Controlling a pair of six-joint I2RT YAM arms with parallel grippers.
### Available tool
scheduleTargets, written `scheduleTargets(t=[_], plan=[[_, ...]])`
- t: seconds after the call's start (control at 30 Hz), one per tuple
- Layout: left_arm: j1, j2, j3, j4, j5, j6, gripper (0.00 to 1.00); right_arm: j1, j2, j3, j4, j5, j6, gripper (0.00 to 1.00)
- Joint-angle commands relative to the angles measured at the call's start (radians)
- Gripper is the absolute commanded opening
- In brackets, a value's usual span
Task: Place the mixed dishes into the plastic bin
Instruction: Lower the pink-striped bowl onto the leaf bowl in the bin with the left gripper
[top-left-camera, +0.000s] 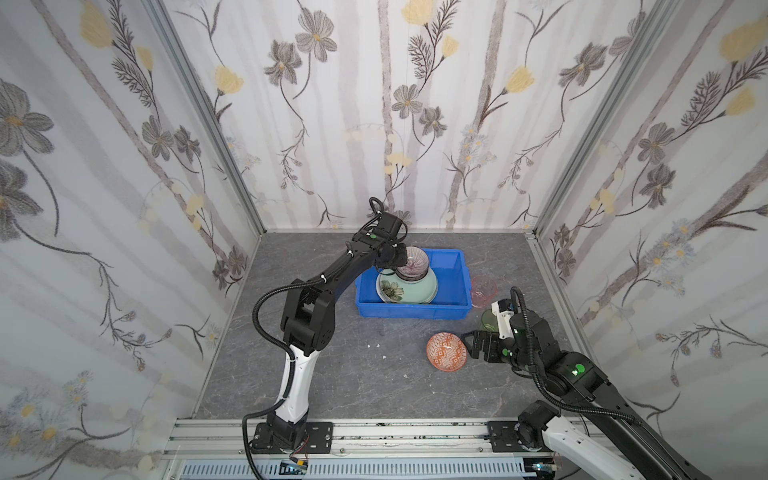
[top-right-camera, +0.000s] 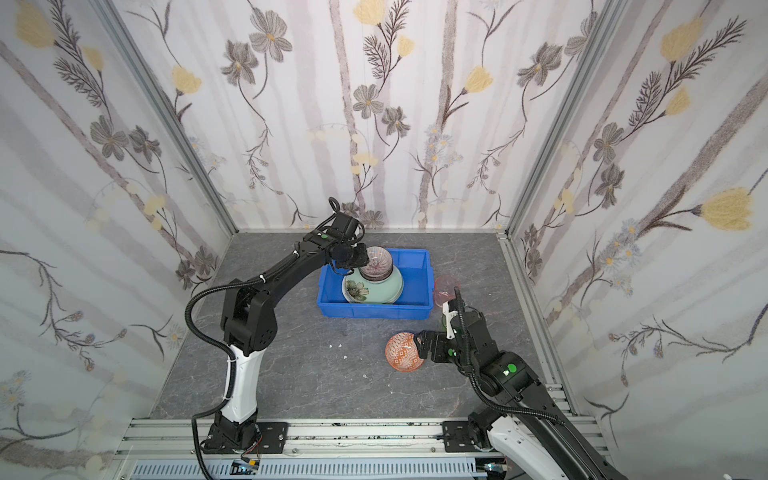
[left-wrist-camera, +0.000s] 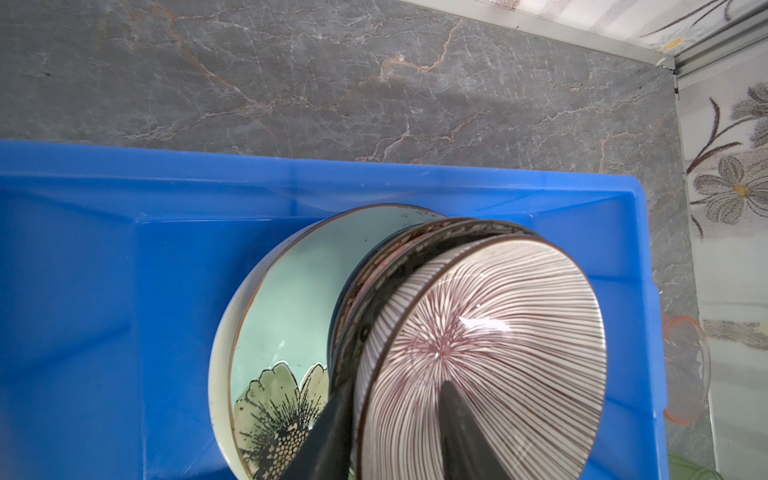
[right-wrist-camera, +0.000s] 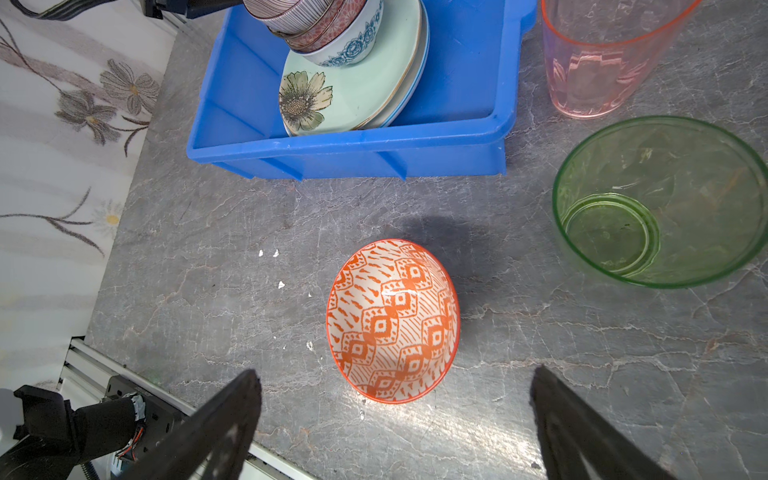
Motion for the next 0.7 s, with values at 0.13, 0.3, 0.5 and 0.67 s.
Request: scheduleTargets(t=[0.13,0.3,0.5,0.67], plan=[[0.002,-0.025,-0.011,-0.003,-0.02,0.009,0.46,-0.001,0.003,0.005,0.032,0.003,0.007,1.0],[0.001,-0.035,-0.026,-0.008,-0.028,0.011,0.5,-0.002,0.001,0.004,0.032,0.002,0.007,1.0],[-0.002,-0.074,-0.065,-0.01,-0.018,0.003,0.5,-0.002,-0.005,0.001,0.031,0.0,0.009,1.0],[-0.025,-0.117,-0.1,-0.009,-0.007,-0.008,0.5,-0.002,-0.005,-0.002,0.033,-0.001,0.011,1.0]])
